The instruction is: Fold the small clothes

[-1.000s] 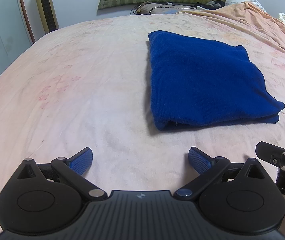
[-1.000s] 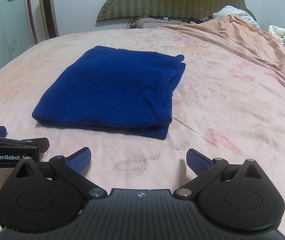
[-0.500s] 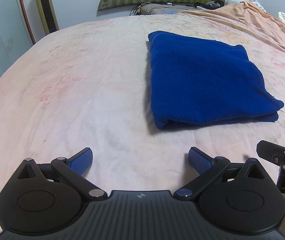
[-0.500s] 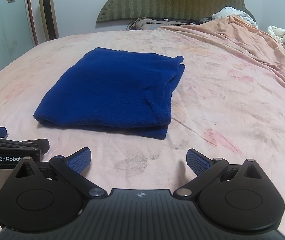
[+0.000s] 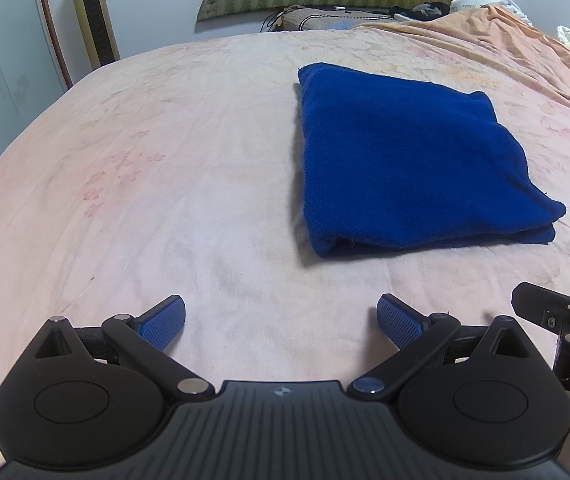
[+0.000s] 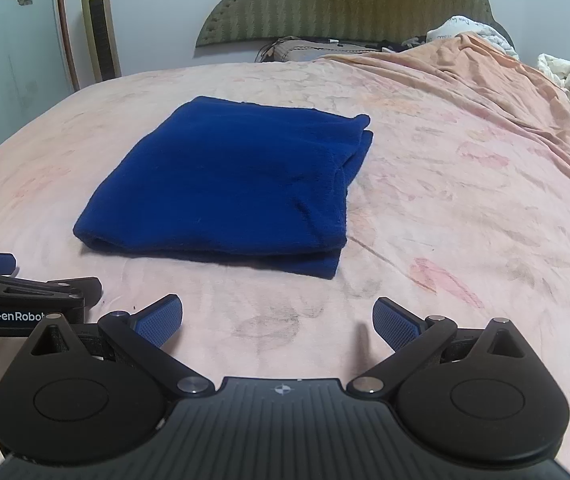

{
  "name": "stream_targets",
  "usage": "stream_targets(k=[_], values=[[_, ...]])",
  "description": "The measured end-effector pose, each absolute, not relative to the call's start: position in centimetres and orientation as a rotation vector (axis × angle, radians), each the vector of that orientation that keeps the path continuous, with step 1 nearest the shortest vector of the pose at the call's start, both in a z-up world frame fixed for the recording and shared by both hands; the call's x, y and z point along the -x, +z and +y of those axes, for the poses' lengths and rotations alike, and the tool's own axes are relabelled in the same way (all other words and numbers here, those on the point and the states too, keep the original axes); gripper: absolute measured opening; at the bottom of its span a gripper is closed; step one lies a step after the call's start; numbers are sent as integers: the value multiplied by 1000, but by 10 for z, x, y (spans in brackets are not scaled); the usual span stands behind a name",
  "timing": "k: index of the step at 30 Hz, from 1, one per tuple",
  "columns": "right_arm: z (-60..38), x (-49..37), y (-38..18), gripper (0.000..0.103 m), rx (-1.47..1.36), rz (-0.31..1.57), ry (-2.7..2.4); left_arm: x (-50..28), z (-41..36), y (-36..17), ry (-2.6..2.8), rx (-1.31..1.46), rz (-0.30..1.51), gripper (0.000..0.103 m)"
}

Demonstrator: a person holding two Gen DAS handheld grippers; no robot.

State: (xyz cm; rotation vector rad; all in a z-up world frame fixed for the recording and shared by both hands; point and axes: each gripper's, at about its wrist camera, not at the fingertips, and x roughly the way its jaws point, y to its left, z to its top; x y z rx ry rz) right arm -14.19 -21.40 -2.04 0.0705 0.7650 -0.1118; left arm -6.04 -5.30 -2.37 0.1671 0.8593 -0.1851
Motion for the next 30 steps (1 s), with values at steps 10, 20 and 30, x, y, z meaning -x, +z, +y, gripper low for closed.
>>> stream_targets(k=[10, 20, 30], values=[[-213, 142, -20, 102, -71, 764, -111, 61, -52, -24, -186, -169, 858, 103], [-213, 142, -20, 102, -71, 764, -112, 61, -52, -24, -185, -168, 858, 103], [-214, 142, -19, 102, -85, 763, -108, 60, -49, -20, -188, -176, 840, 103]])
